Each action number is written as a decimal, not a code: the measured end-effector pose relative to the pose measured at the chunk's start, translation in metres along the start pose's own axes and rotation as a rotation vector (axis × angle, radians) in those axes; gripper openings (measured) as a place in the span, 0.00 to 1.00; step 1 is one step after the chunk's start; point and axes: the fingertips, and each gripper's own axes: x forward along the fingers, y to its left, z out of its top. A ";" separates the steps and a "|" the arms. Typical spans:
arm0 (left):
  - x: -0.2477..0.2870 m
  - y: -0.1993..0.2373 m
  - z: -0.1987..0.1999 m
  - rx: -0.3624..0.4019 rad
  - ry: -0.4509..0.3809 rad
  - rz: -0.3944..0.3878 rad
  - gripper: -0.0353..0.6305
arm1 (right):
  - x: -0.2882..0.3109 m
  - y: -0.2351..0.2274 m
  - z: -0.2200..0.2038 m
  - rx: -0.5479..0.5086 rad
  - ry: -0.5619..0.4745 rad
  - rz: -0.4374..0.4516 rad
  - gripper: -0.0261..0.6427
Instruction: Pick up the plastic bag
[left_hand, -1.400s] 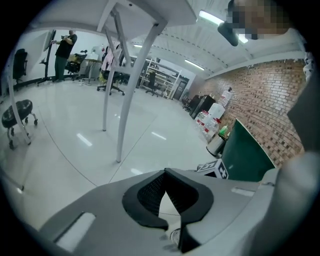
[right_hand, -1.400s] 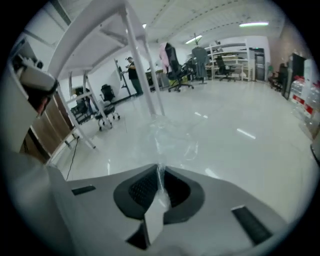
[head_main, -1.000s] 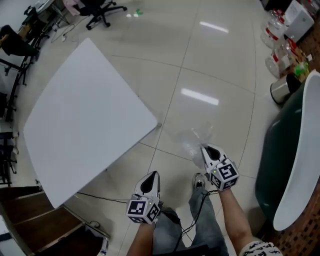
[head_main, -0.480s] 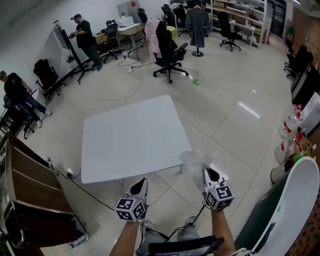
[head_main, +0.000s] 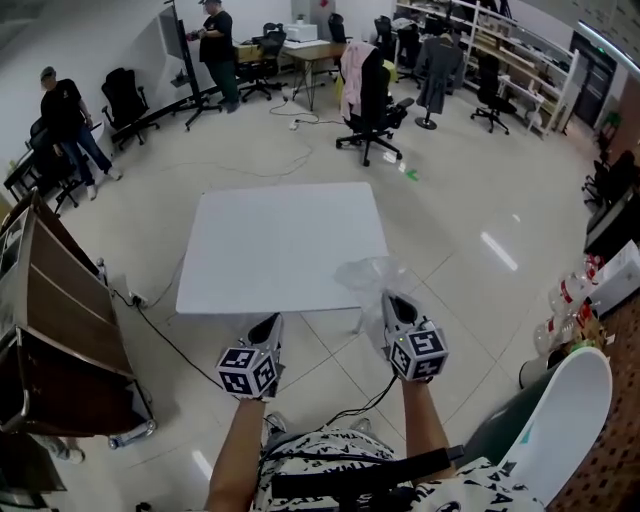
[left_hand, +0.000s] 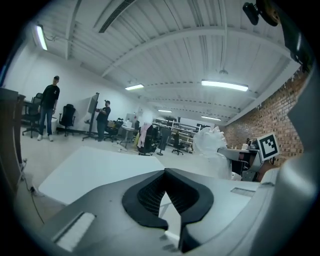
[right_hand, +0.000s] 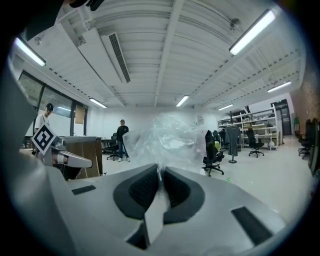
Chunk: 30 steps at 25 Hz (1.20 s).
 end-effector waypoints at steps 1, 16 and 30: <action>-0.003 0.002 -0.001 -0.007 0.003 -0.001 0.06 | 0.002 0.009 0.000 -0.001 0.006 0.008 0.06; -0.019 0.032 -0.002 0.039 0.029 0.015 0.06 | 0.027 0.070 -0.034 0.067 0.046 0.040 0.06; -0.013 0.041 -0.008 0.027 0.038 0.003 0.06 | 0.029 0.070 -0.035 0.063 0.061 0.022 0.06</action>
